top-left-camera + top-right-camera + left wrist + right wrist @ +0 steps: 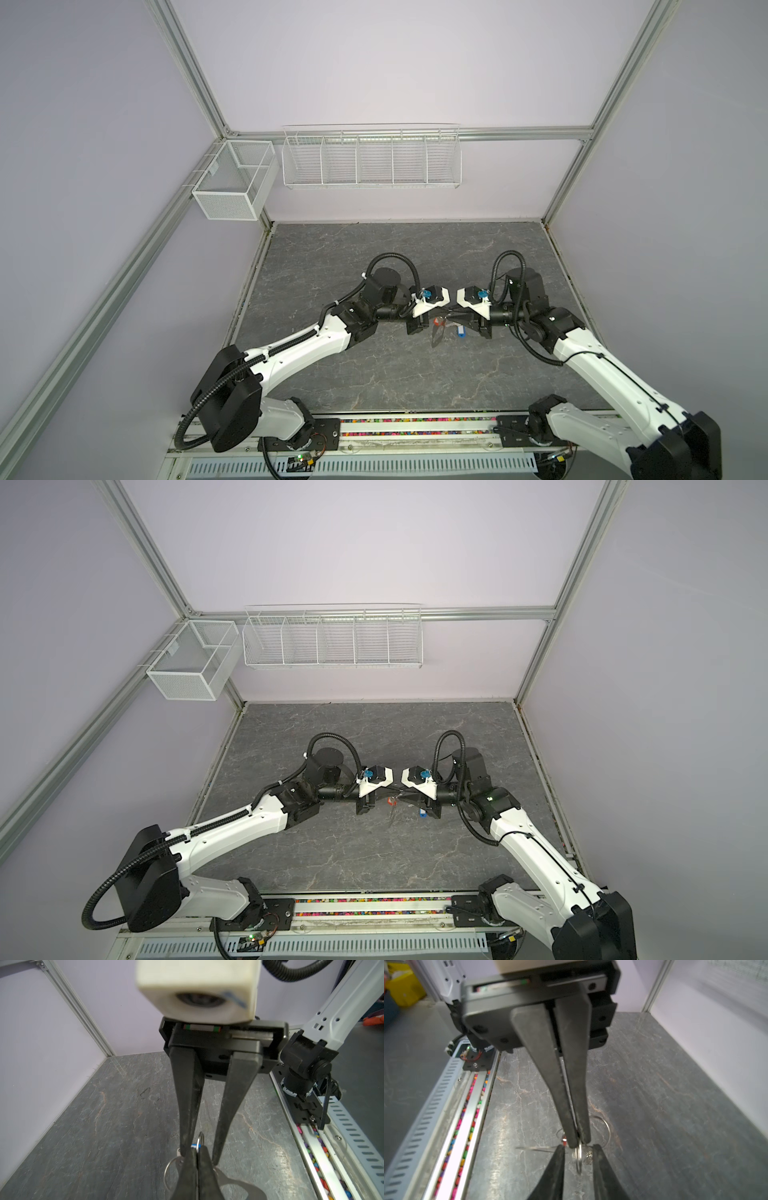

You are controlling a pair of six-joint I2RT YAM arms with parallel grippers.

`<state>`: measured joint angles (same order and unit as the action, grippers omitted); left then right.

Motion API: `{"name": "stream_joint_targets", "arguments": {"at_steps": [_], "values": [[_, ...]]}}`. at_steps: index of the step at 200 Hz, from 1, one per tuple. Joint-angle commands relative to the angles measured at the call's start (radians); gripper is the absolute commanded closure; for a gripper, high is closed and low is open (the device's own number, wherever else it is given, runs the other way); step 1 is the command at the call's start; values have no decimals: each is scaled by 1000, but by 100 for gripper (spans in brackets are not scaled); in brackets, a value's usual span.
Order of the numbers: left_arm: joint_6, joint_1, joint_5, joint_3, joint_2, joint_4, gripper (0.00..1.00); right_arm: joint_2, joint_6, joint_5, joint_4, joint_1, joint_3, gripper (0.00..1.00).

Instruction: Put the keys on the keyring

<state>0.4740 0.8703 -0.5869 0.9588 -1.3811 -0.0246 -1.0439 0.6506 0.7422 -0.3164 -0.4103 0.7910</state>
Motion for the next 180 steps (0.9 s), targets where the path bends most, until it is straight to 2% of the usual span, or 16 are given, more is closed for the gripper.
{"name": "stream_joint_targets", "arguments": {"at_steps": [1,14,32,69,107,147,180], "values": [[94,-2,80,98,-3,212,100,3,-26,-141,4,-4,0,57],[126,-2,122,138,-7,316,100,21,-50,-213,21,-4,-14,55],[132,-1,155,171,-10,393,100,57,-77,-247,69,-5,-48,55],[105,1,162,211,-22,437,100,103,-122,-174,158,-7,-90,59],[78,9,176,274,-50,492,100,119,-181,-98,237,-24,-118,68],[55,25,197,331,-79,559,100,86,-243,-111,300,-75,-137,71],[50,36,209,353,-83,585,100,60,-270,-164,330,-106,-142,75]]}}
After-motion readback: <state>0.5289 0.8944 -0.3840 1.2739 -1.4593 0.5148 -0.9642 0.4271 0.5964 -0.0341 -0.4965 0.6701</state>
